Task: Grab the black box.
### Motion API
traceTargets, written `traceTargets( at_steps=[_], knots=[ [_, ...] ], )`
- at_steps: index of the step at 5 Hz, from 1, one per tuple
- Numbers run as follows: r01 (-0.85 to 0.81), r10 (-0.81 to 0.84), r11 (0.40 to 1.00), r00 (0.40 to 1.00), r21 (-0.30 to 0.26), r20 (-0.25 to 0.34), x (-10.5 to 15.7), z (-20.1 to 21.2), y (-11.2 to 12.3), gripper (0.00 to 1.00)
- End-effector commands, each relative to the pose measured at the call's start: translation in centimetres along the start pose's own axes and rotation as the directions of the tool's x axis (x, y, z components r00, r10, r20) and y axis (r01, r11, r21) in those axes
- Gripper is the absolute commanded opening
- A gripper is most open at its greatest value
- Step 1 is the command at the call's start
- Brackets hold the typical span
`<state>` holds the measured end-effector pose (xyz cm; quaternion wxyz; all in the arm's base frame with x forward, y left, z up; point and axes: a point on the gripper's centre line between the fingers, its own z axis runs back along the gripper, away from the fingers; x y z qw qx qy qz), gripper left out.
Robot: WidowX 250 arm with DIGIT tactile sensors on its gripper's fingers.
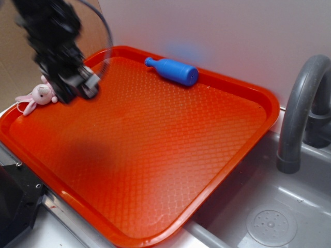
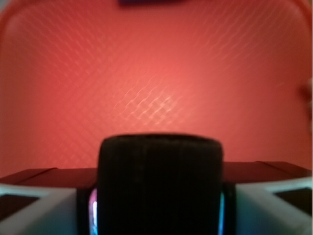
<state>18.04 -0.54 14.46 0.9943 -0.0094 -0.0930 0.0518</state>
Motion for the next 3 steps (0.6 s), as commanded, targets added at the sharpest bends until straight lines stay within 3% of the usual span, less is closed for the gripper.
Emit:
traceTargets(
  at_steps=[1,2,3],
  knots=[
    [0.007,-0.007,0.999,1.000,0.036,-0.010,3.7,10.5,2.0,0.00],
    [0.003,0.003,0.997,0.997,0.074,-0.078,3.6,9.3,0.7,0.00],
    [0.042,-0.033,0.995,0.994,0.087,-0.108,2.8,8.8,0.2,0.00]
  ],
)
